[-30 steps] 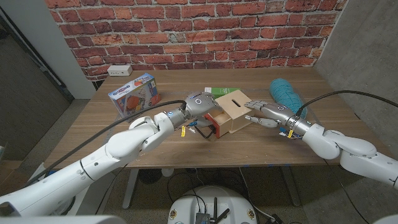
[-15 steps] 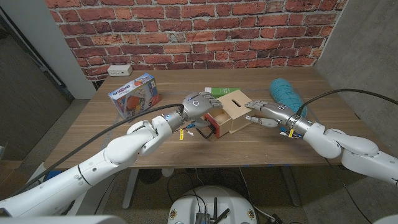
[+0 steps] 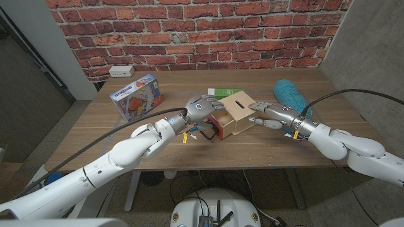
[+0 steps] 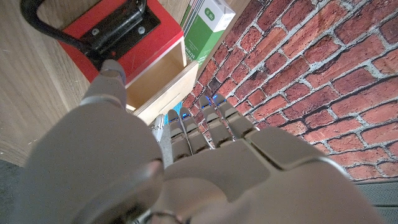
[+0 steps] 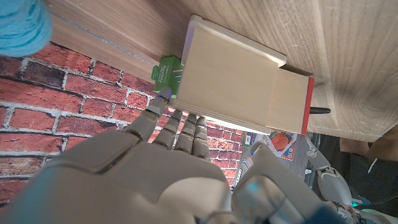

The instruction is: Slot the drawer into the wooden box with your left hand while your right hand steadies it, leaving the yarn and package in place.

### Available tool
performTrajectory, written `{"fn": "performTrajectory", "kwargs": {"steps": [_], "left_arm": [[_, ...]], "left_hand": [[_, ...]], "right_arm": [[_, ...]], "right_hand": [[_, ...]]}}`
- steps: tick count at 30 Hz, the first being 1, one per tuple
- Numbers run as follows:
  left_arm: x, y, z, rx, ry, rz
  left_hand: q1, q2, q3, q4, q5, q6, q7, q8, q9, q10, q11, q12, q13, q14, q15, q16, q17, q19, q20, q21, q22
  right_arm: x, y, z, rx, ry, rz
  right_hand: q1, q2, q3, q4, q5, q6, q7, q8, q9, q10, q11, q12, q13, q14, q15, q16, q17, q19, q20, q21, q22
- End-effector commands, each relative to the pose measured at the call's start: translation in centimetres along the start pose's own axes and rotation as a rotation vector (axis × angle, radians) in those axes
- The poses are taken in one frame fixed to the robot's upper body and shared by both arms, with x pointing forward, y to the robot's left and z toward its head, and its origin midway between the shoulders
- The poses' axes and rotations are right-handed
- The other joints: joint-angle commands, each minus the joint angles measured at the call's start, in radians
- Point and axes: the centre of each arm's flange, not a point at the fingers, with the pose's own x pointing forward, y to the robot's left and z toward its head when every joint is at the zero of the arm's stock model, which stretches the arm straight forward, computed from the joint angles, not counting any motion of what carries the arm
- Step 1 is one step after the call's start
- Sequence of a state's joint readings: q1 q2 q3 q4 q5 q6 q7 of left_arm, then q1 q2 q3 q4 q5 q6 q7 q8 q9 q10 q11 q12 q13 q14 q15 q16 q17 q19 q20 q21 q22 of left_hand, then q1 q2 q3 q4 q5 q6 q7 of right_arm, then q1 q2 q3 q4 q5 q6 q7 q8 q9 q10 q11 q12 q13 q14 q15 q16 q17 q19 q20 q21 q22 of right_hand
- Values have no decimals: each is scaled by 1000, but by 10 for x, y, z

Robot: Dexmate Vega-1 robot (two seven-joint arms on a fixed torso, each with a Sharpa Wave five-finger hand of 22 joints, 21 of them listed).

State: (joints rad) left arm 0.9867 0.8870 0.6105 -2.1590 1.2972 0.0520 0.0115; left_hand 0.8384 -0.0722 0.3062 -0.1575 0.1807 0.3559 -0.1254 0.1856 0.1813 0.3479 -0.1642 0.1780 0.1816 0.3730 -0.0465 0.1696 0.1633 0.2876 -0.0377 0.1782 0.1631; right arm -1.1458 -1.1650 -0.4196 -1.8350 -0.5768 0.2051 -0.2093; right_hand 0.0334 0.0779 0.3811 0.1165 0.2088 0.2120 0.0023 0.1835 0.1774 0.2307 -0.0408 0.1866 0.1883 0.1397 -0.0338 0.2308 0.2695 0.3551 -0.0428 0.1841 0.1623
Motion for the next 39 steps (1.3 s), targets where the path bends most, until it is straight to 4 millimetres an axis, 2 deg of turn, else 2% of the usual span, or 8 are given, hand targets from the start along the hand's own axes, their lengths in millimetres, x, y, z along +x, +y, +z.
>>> {"fn": "performTrajectory", "kwargs": {"steps": [1, 30, 39], "left_arm": [[6, -8, 1, 9, -15, 7], [24, -14, 4, 37, -49, 24], [31, -14, 3, 52, -67, 40]], "left_hand": [[-1, 2, 0, -1, -1, 7, 0, 10, 1, 3, -8, 5, 0, -1, -116, 5, 1, -3, -155, 0, 0], [34, 13, 12, -11, 3, 33, -6, 22, 1, 12, -15, 10, 0, -2, -117, 7, 1, -3, -151, 2, 0], [50, 15, 16, -14, 3, 56, -16, 30, 2, 24, -26, 13, 0, 4, -118, 8, 1, 1, -150, 3, 0]], "right_arm": [[0, -7, 0, -10, -4, -24], [-4, -12, -2, -22, -10, -41], [-4, -14, -3, -22, -14, -45]], "right_hand": [[9, 49, 4, -9, -5, -1, -1, 5, 2, 20, 10, 5, 3, -5, -31, 1, 1, -7, -57, -1, 4], [11, 50, 7, -14, -6, -4, -1, 5, 2, 19, 8, 6, 3, -4, -29, 3, 3, -6, -56, 1, 3], [12, 49, 7, -16, -7, -3, -1, 6, 2, 20, 8, 7, 3, -3, -30, 3, 3, -5, -56, 2, 3]]}}
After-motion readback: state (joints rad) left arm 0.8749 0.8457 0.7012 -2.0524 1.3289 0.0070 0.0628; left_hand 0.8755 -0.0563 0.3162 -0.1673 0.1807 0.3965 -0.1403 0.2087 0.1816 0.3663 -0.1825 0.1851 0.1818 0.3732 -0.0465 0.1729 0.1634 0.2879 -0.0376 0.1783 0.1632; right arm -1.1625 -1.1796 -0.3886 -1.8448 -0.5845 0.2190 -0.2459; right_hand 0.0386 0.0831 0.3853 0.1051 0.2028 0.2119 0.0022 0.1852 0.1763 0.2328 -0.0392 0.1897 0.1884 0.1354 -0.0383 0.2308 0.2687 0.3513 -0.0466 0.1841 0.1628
